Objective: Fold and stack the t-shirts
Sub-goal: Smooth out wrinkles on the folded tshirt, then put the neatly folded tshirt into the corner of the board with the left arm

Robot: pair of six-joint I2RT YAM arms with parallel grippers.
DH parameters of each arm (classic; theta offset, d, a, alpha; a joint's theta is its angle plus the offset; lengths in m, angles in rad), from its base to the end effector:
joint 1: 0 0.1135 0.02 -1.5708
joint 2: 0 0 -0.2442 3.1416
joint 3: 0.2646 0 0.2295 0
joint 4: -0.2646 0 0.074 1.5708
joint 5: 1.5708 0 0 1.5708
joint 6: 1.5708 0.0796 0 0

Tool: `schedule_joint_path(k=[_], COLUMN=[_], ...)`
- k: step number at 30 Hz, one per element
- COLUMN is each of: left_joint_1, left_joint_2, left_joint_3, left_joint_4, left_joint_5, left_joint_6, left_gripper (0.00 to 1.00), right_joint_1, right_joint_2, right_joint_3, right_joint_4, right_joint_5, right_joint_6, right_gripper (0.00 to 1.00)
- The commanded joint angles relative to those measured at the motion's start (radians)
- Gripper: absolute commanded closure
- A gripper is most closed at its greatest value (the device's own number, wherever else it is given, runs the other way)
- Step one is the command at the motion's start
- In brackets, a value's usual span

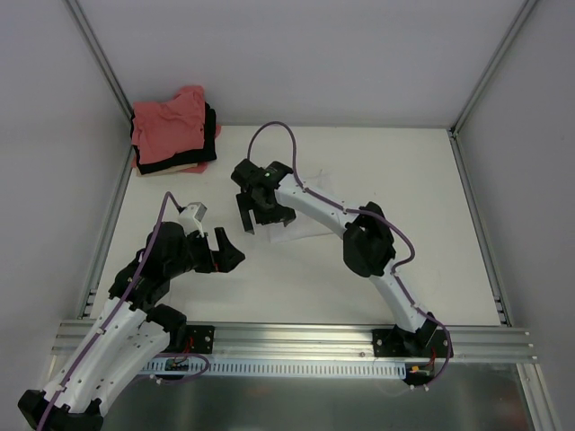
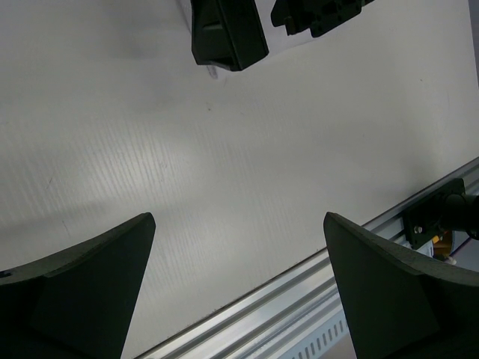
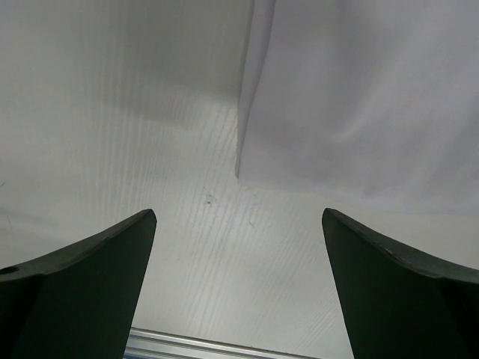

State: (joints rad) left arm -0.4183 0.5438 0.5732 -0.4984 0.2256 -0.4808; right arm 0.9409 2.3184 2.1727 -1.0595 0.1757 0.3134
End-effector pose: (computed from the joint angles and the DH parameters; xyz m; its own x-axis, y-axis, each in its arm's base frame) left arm 0.1444 -0.0837 0.2378 -0.6336 -0.2116 -0.7441 0.3217 0.8027 -0.5022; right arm 0.2872 0.3703 0.1775 -0.7573 -0.5235 -0.3904 -0.5523 0.8325 -0.0451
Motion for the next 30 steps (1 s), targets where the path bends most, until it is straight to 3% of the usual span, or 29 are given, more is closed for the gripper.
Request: schedule_joint_path(k=[1, 22, 30], left_joint_1=[-0.004, -0.005, -0.007], left_joint_2=[-0.002, 0.007, 0.001], left_joint_3=[-0.006, -0.006, -0.006], left_joint_4=[0.021, 0.02, 0.017], left_joint_5=[0.003, -0.006, -0.009], left_joint_6=[0.015, 0.015, 0.013], left_gripper=[0.01, 0.01, 0.01], right_joint_1=[-0.028, -0.053, -0.056], right_joint_2=[0.019, 0.082, 0.082], right_joint_3=[0.042, -0.047, -0.096], right_joint_4=[-0.017, 0.076, 0.092], right_joint_5=[0.005, -0.055, -0.048], right_joint_6=[-0.002, 0.003, 0.009], right_gripper=[0.01, 0.03, 0.13])
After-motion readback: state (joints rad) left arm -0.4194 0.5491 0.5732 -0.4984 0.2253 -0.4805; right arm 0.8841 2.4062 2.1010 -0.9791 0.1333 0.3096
